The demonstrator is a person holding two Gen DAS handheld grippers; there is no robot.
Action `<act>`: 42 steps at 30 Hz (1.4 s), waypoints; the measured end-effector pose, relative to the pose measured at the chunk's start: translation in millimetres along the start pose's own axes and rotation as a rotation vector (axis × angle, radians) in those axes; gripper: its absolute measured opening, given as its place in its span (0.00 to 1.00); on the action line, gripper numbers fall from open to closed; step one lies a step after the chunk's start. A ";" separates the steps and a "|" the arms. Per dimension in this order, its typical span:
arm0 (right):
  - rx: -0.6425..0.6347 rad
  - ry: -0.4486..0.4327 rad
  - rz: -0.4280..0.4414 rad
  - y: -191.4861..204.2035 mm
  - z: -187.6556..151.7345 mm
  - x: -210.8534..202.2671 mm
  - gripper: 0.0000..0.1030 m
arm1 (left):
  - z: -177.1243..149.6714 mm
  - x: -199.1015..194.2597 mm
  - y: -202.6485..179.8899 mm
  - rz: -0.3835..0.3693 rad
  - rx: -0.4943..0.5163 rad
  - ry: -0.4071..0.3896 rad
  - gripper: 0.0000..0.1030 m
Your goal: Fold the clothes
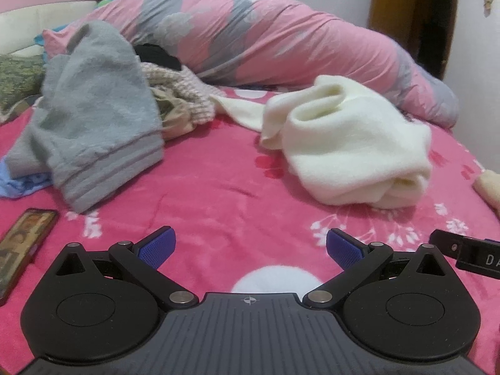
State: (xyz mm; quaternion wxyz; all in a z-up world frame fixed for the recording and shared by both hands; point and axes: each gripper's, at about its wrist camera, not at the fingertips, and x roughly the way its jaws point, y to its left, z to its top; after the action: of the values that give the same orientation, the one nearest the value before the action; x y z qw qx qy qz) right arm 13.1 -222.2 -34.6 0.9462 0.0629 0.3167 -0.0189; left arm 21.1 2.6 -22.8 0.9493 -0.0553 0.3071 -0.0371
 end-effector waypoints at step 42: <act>0.374 -0.069 0.336 -99.4 135.5 163.2 0.69 | 115.8 170.7 -70.5 -0.187 0.115 -0.116 0.20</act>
State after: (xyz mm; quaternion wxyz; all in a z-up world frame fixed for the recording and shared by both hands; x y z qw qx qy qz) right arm 216.8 -337.8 -36.3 0.9182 0.2881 0.2602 0.0782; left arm 224.5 -75.6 -19.3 0.9596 -0.0311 0.2424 -0.1396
